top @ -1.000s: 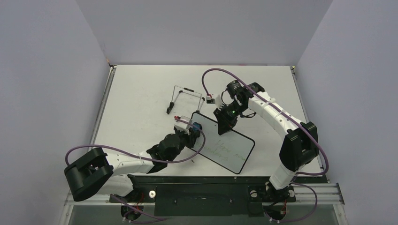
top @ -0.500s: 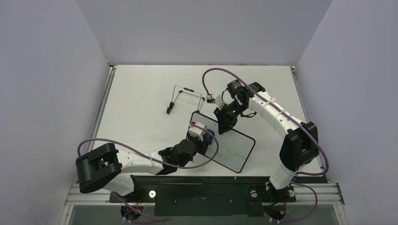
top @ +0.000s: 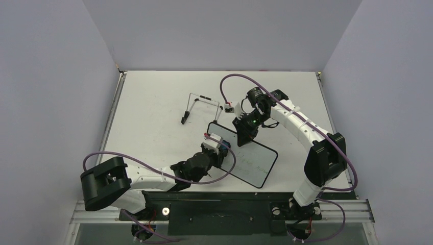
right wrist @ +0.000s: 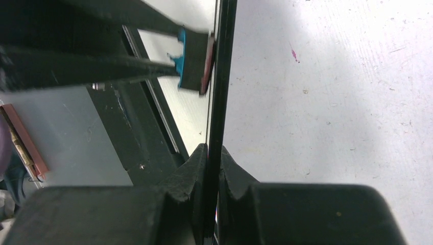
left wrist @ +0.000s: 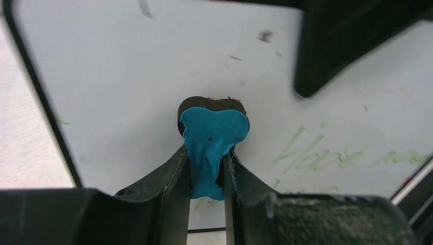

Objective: Erase the whiteboard
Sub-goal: Erase the whiteboard at the whiteboard stand.

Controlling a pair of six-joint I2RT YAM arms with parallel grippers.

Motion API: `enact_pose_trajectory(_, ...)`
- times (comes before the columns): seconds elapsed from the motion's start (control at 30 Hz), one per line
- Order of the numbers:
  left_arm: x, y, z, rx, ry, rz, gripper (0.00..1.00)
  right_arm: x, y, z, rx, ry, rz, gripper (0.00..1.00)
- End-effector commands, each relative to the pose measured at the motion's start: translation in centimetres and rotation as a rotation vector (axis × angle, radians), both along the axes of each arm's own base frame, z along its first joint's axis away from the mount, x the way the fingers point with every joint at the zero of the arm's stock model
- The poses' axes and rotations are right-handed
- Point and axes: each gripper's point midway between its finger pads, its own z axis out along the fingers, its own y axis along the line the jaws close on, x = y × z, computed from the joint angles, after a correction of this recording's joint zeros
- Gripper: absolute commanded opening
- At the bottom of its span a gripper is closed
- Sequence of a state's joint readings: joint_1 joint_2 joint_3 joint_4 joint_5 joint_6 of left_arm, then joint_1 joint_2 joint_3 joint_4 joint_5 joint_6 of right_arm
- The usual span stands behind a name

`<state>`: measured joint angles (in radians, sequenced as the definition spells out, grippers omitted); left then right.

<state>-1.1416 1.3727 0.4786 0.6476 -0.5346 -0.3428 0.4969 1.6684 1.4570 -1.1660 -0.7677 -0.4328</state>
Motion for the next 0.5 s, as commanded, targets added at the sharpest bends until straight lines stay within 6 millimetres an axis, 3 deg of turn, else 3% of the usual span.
enact_pose_trajectory(0.0,-1.3,-2.9,0.7,-0.002,-0.052,-0.113,0.0,-2.9,1.7,2.2,0.112,0.021,0.122,0.0)
enact_pose_trajectory(0.13,-0.5,-1.6,0.0,-0.001,-0.034,-0.044,0.0,-3.0,1.6,2.3,0.114,0.017,0.124,0.0)
enact_pose_trajectory(0.23,0.6,0.5,-0.6,-0.027,0.008,0.017,0.0,-3.0,1.7,2.3,0.114,0.017,0.125,0.0)
enact_pose_trajectory(0.47,1.1,3.7,-0.5,-0.088,0.025,0.063,0.0,-3.0,1.7,2.2,0.115,0.02,0.122,0.0)
